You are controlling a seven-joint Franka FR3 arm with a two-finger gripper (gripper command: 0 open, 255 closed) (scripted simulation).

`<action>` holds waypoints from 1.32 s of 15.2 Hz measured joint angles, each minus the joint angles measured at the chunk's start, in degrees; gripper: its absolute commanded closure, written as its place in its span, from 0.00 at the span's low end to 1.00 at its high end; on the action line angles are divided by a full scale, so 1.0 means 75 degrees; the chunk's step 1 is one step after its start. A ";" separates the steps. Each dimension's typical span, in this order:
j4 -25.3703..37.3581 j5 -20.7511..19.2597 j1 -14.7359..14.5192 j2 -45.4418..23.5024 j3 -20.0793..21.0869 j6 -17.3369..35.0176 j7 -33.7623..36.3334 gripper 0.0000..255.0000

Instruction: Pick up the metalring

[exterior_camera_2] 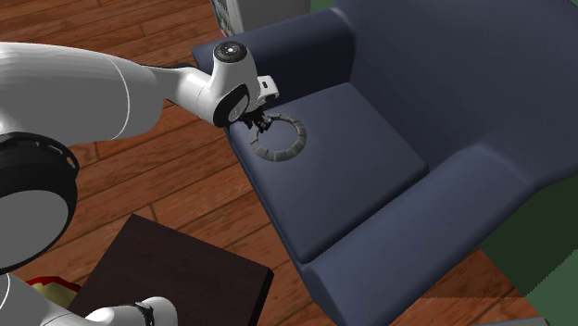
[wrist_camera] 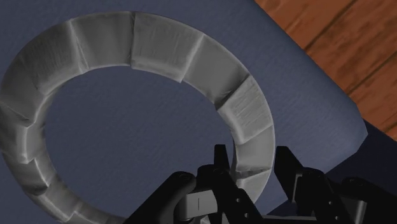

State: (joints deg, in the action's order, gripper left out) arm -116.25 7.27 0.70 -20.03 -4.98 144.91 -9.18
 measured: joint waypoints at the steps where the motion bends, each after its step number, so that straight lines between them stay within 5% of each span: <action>1: 0.0000 0.0000 0.0000 0.0000 0.0000 0.0000 -0.0001 1.00; 20: 0.0383 -0.0239 -0.0068 0.0888 -0.0098 -0.1275 0.0216 1.00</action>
